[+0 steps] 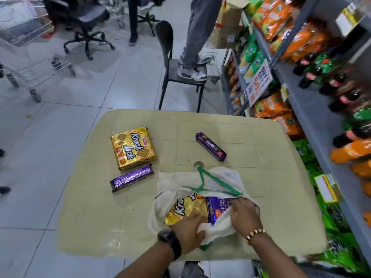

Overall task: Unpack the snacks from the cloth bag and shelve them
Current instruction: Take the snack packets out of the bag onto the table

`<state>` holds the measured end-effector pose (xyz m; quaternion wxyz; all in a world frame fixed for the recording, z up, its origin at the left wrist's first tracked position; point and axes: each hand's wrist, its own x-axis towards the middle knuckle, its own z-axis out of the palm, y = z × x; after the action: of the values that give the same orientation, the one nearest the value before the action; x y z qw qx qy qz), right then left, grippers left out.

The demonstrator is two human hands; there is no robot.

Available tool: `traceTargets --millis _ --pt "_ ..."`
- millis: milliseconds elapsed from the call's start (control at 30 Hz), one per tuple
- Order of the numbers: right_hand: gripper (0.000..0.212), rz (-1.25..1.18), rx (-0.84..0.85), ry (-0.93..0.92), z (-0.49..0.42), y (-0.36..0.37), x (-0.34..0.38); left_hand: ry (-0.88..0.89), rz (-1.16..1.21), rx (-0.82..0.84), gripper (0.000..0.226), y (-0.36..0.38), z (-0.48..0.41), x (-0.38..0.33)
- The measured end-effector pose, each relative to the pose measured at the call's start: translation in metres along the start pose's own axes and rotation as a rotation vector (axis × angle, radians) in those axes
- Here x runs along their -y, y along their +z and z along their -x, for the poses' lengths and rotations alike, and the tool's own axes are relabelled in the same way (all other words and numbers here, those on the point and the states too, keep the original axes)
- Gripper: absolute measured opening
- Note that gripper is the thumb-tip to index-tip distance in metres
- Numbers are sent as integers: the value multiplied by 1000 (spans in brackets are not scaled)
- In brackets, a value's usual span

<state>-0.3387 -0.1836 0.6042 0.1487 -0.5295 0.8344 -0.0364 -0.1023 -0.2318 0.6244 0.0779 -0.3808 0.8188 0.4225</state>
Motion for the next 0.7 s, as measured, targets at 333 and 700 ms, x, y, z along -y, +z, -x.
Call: traceTargets --millis 333,700 --pt "86 311 360 66 -34 -33 -60 -6 -155 288 63 52 -22 -43" --pt "56 594 678 17 -74 -51 -104 -275 56 -151 20 43 -48 -49"
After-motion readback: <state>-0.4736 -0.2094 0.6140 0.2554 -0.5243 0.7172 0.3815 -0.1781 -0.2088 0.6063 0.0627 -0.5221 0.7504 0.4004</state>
